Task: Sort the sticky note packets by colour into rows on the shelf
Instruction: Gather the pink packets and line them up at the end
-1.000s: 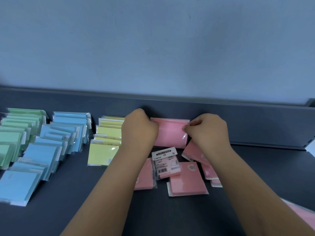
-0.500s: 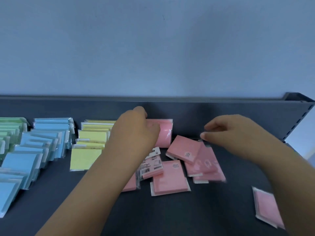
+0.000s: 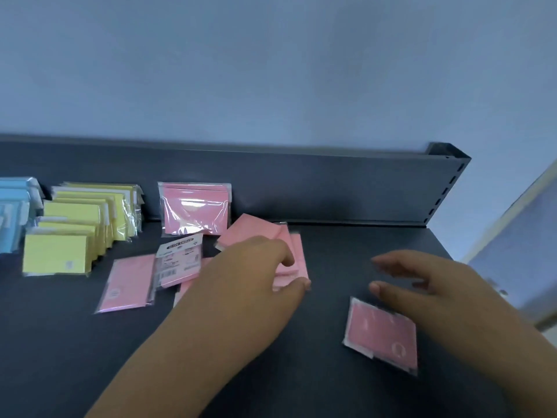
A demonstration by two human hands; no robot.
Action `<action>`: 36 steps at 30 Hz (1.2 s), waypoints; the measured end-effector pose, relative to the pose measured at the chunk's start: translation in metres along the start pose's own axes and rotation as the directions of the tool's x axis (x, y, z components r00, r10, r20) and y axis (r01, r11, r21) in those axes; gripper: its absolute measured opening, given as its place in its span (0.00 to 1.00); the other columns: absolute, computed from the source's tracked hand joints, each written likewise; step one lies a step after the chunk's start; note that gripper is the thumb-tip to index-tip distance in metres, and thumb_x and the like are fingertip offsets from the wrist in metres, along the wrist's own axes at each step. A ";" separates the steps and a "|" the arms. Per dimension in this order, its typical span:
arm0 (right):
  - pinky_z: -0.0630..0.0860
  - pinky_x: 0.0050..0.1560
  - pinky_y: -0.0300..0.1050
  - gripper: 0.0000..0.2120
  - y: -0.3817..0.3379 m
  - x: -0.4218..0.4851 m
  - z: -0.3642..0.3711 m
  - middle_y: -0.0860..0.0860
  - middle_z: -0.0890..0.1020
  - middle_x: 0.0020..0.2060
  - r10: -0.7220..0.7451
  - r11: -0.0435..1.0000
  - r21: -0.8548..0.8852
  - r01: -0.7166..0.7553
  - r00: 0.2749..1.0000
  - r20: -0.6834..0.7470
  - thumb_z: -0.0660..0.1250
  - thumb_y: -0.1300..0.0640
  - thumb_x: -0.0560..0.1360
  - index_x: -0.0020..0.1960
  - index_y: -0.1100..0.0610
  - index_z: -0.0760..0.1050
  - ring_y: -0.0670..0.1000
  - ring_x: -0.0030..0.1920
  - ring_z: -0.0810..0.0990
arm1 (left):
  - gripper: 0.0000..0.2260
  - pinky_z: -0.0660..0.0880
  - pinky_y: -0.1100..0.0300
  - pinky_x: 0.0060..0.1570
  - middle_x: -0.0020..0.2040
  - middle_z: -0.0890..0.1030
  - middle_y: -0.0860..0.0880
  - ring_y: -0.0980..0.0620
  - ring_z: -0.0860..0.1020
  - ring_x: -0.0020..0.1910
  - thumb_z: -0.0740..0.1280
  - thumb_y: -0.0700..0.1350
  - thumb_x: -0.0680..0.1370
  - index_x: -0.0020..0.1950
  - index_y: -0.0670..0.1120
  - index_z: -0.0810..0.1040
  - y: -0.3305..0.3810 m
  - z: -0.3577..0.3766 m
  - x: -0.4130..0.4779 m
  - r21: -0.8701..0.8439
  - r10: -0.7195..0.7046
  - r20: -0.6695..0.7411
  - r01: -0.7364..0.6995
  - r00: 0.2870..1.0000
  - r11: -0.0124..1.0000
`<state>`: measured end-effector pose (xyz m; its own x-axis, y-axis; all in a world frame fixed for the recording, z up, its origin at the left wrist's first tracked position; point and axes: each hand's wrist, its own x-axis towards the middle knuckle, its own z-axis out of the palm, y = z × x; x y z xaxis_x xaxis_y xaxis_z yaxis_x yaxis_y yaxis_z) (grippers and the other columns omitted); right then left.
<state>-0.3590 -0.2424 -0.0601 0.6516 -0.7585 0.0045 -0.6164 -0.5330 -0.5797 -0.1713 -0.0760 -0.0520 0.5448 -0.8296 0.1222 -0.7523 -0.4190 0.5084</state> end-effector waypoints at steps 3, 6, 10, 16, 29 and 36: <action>0.66 0.48 0.27 0.12 0.011 -0.007 -0.006 0.29 0.79 0.51 -0.018 1.000 0.011 0.019 0.999 -0.032 0.72 0.44 0.74 0.57 0.36 0.78 0.26 0.49 0.73 | 0.14 0.65 0.64 0.50 0.58 0.76 0.62 0.61 0.72 0.54 0.64 0.61 0.78 0.61 0.59 0.76 0.007 0.009 -0.008 -0.012 -0.050 -0.041 0.050 0.998 0.999; 0.67 0.44 0.21 0.09 0.018 -0.017 -0.011 0.28 0.80 0.48 -0.029 0.999 0.022 0.030 0.999 -0.026 0.73 0.46 0.75 0.54 0.36 0.78 0.23 0.49 0.73 | 0.14 0.64 0.63 0.49 0.60 0.77 0.60 0.58 0.72 0.55 0.65 0.59 0.79 0.63 0.58 0.77 0.014 0.017 -0.016 -0.014 -0.099 -0.075 0.098 0.992 0.995; 0.68 0.47 0.25 0.08 0.022 -0.031 -0.015 0.24 0.80 0.47 -0.054 0.995 0.085 0.059 0.997 -0.056 0.73 0.47 0.75 0.53 0.37 0.80 0.25 0.52 0.75 | 0.12 0.63 0.61 0.46 0.58 0.78 0.57 0.57 0.71 0.51 0.66 0.58 0.79 0.60 0.56 0.78 0.021 0.029 -0.015 -0.022 -0.141 -0.106 0.139 0.984 0.990; 0.72 0.54 0.33 0.09 0.027 -0.052 -0.007 0.21 0.77 0.50 -0.065 0.992 0.106 0.075 0.994 -0.092 0.71 0.43 0.73 0.53 0.36 0.81 0.24 0.54 0.74 | 0.13 0.72 0.57 0.53 0.58 0.78 0.55 0.52 0.76 0.55 0.67 0.55 0.79 0.61 0.53 0.78 0.024 0.040 -0.008 0.001 -0.086 -0.052 0.086 0.995 0.996; 0.72 0.55 0.35 0.19 0.055 -0.042 -0.061 0.27 0.84 0.48 -0.252 0.933 0.280 0.226 0.966 0.060 0.68 0.36 0.63 0.54 0.29 0.79 0.29 0.53 0.80 | 0.15 0.70 0.46 0.67 0.71 0.69 0.53 0.43 0.65 0.71 0.59 0.57 0.82 0.65 0.55 0.77 0.036 0.068 0.006 0.460 -0.087 0.187 -0.009 0.978 0.888; 0.72 0.56 0.35 0.21 0.068 -0.024 -0.083 0.27 0.83 0.48 -0.344 0.928 0.218 0.302 0.920 0.189 0.66 0.33 0.63 0.56 0.26 0.76 0.30 0.54 0.80 | 0.13 0.74 0.50 0.57 0.55 0.78 0.55 0.50 0.74 0.58 0.61 0.55 0.81 0.60 0.50 0.76 0.055 0.077 -0.001 0.281 -0.095 0.042 0.079 0.995 0.956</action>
<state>-0.4531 -0.2915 -0.0315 0.8948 -0.4437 0.0496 -0.2789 -0.6423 -0.7139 -0.2425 -0.1268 -0.0900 0.5977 -0.8008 0.0374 -0.7803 -0.5705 0.2562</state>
